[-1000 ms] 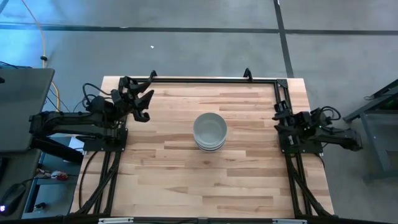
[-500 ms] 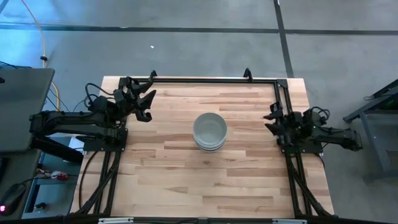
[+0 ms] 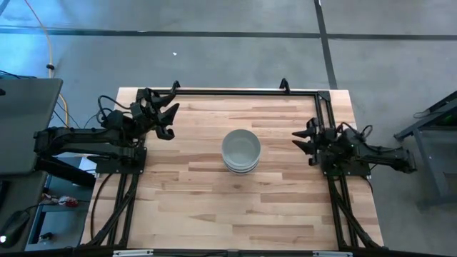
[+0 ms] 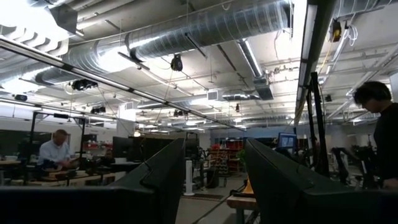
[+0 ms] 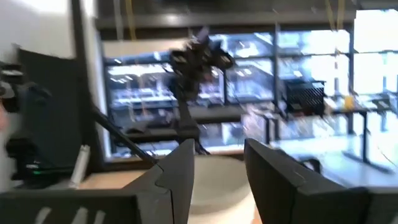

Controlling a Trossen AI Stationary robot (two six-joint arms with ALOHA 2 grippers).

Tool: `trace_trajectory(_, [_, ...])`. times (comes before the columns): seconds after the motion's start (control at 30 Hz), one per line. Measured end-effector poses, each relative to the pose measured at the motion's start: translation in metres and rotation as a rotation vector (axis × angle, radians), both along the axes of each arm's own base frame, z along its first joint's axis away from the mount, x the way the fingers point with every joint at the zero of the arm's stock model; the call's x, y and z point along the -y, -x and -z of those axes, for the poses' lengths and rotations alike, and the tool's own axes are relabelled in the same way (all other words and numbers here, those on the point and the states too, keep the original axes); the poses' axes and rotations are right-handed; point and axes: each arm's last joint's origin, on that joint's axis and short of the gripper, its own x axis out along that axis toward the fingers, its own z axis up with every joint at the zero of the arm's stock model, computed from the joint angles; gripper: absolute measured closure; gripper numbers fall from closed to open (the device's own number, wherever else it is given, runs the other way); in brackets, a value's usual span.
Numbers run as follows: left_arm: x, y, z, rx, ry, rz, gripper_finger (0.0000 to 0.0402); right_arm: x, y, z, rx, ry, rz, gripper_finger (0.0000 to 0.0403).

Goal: Nest bowls inside each other
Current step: Return to Home Position

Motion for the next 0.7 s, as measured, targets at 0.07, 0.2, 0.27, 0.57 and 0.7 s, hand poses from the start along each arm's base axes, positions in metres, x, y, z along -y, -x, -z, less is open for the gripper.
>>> trace_trajectory(0.07, [0.000, 0.000, 0.000, -0.001, -0.001, 0.000, 0.0243, 0.002, -0.001, 0.004, -0.043, -0.033, 0.044, 0.0269])
trace_trajectory(0.2, [0.000, 0.000, 0.000, -0.001, -0.003, 0.003, 0.0243, 0.004, -0.002, 0.013, -0.126, -0.061, 0.133, 0.0269])
trace_trajectory(0.27, [0.000, 0.000, 0.000, -0.003, -0.010, 0.014, 0.0243, 0.005, -0.002, 0.016, -0.163, -0.043, 0.154, 0.0270])
trace_trajectory(0.57, [0.001, 0.000, 0.000, 0.000, -0.007, 0.027, 0.0243, 0.005, -0.003, 0.022, -0.233, 0.019, 0.173, 0.0269])
trace_trajectory(0.7, [0.001, 0.000, 0.000, 0.000, -0.007, 0.028, 0.0243, 0.005, -0.003, 0.023, -0.244, -0.008, 0.168, 0.0270])
